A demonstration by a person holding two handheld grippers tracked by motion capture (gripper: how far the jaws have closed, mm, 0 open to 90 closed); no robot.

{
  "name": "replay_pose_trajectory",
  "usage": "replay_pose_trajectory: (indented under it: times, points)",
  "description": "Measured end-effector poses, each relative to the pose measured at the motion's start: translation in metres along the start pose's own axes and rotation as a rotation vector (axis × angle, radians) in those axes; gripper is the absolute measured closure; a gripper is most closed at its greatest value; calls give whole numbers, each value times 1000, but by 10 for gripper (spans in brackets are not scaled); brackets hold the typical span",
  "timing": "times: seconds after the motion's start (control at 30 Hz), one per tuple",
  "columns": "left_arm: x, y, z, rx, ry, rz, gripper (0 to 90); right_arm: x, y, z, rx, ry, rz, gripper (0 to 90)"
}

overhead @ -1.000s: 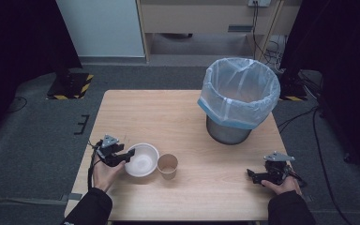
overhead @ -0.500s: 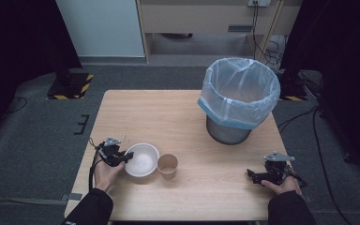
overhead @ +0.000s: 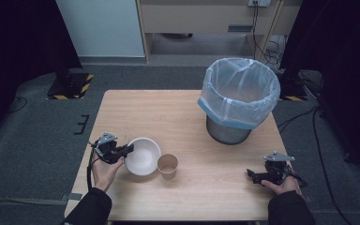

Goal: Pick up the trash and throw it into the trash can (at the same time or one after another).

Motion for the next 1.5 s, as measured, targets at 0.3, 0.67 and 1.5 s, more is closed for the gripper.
replay_pose_trajectory:
  times: [0.3, 0.67, 1.5]
  points:
    - [-29, -2, 22, -49, 132, -25, 827, 0, 0, 0, 1, 1, 3, 8]
    - [-70, 3, 40, -47, 258, -31, 827, 0, 0, 0, 1, 0, 0, 8]
    - [-189, 45, 75, -42, 461, -157, 826, 0, 0, 0, 1, 0, 1, 7]
Point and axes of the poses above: each handheld gripper's, and its own axes: z roughly backward along the jaws, x roughly out of its underside, y roughly to its right, the point moved 8 cm from there along -z, roughly forward along the jaws, and after that the axes turned 7 degrees about -z, right-handed, at the moved point
